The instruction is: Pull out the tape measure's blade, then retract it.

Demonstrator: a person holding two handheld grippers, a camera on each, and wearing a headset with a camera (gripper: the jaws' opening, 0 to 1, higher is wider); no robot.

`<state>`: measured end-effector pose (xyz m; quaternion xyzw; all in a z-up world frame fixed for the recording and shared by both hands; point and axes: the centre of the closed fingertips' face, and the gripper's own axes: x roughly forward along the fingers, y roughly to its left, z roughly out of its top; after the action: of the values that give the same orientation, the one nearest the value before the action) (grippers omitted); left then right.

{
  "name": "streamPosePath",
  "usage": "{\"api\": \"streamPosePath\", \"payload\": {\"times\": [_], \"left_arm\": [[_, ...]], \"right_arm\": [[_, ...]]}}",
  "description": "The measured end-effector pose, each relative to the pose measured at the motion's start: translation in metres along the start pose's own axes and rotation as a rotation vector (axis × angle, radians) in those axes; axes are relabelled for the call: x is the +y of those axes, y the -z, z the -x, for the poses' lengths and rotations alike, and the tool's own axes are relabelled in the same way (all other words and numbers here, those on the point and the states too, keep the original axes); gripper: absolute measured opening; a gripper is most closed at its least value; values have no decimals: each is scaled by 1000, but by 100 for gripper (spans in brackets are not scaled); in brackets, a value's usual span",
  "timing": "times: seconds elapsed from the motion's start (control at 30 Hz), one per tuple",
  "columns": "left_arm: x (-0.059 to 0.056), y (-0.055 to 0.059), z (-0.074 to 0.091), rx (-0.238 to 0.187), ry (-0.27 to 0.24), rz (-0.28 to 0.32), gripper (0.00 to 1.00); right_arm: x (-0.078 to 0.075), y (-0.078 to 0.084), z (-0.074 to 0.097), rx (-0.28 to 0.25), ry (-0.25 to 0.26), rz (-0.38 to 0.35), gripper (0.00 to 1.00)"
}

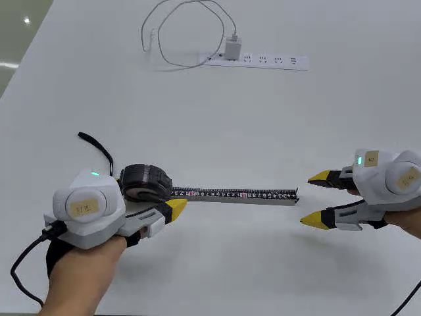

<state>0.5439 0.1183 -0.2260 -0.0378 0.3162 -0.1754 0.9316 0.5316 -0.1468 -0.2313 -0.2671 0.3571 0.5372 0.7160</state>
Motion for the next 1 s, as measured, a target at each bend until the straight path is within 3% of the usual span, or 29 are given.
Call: {"api": "streamPosePath", "payload": {"times": [0.67,1.0], "left_arm": [[8,-3,-7,-1,-82,46,74],[15,-4,-10,-5,-137,77,68]], "right_arm": [[-9,0,-14,71,-57,74,40],[-12,-3,-18,75,-58,86,38]]}}
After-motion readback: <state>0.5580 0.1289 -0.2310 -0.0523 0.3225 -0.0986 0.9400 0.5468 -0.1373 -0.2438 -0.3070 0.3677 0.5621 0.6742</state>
